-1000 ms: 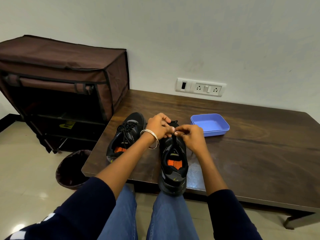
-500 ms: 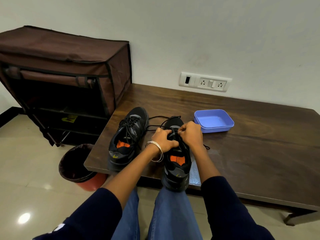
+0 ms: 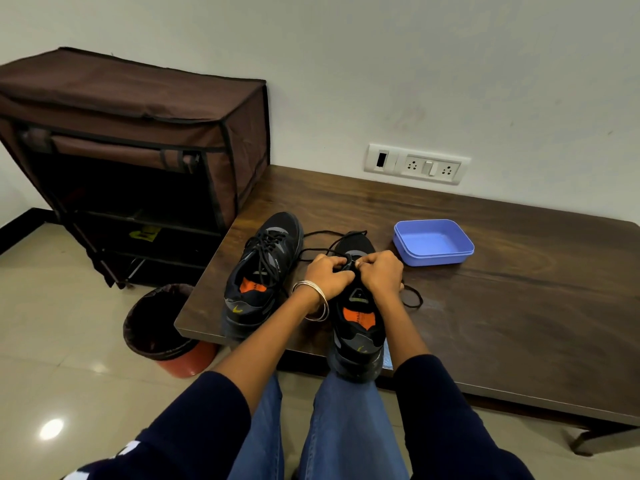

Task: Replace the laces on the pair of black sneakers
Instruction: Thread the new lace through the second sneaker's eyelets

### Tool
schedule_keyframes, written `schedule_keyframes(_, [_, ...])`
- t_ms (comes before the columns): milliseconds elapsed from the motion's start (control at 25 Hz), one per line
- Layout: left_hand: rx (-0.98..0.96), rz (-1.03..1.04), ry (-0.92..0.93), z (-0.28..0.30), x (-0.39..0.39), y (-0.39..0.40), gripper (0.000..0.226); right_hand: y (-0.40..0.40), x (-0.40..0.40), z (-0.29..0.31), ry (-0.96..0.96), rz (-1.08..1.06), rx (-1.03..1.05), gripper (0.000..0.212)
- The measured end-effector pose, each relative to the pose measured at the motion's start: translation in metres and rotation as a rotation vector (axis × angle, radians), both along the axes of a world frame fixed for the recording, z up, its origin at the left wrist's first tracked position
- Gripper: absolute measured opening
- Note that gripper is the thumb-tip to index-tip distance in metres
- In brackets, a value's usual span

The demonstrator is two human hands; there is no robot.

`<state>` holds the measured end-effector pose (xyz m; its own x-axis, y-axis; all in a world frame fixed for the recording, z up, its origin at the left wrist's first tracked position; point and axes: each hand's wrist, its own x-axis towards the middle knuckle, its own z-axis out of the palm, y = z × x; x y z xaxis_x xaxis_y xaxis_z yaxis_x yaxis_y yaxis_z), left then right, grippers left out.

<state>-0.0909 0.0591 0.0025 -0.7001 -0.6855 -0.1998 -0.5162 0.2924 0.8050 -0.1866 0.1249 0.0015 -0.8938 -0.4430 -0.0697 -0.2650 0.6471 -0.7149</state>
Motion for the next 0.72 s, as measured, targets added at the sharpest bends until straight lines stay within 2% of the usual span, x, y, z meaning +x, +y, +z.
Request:
schedule_keyframes(160, [0.037, 0.046, 0.026, 0.0, -0.001, 0.0, 0.044, -0.002, 0.002, -0.007, 0.036, 0.029, 0.026, 0.014])
schedule_keyframes(360, [0.05, 0.032, 0.02, 0.002, 0.0, 0.001, 0.047, 0.005, 0.007, -0.002, -0.127, -0.111, -0.067, 0.01])
schedule_keyframes(720, [0.038, -0.111, -0.083, 0.011, 0.005, -0.017, 0.056, 0.003, 0.009, 0.002, -0.233, -0.17, -0.05, 0.01])
